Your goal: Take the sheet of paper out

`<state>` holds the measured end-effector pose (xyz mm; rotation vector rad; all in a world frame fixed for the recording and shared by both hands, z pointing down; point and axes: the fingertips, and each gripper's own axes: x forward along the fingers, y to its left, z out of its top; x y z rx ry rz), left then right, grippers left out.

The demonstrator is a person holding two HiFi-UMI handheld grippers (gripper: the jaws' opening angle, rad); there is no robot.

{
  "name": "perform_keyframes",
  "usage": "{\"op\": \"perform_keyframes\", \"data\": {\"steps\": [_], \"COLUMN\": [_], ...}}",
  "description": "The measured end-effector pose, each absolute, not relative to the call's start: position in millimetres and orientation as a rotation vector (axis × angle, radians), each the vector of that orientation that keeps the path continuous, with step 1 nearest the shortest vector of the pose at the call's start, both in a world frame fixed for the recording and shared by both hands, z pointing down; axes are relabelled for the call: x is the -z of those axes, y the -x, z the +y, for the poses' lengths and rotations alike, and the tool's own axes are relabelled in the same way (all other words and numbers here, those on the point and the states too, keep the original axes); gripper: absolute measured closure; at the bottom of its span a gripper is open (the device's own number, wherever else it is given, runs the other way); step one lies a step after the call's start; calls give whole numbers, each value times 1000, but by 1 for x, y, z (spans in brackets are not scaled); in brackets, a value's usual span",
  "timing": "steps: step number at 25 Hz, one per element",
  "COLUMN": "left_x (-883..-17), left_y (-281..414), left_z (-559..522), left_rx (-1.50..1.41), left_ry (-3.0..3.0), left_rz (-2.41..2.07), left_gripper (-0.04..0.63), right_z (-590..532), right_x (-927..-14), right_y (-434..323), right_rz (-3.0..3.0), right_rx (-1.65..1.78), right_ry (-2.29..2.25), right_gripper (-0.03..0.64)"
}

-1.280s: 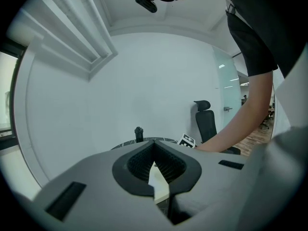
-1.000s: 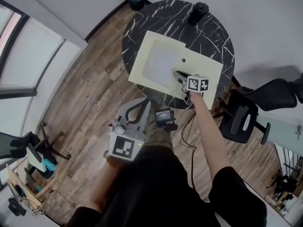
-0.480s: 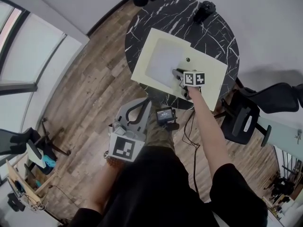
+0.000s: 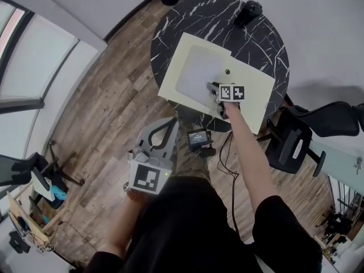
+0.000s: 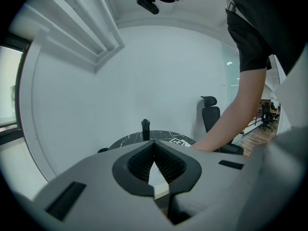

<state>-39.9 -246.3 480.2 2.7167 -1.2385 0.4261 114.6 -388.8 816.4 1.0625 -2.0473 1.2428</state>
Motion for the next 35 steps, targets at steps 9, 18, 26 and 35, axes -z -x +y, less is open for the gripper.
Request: {"op": "perform_keyframes", "data": {"steps": [9,18,26,35], "left_x": [-481,-483,-480,-476], "left_y": [44,51,50,45], "left_z": [-248,-244,-241,-233], "left_rx": [-415,-429,-433,-413], "left_ry": [-2702,-2688,-2695,-2718], "left_rz": [-1253,-1271,-1271,-1259], "left_gripper": [601,601,601,601], "right_z": [-389,-388,-396,-391], "right_x": [-821,-819,-801,-789], "right_y": [-120,-121,-129,-137], "right_rz": [-2004,-2021,-2066,-2087], "right_rx": [-1197,-1181,-1163,-1130], "right_ry": [-1088,-1117,-1191,-1224], "right_gripper": [563,618,620,620]}}
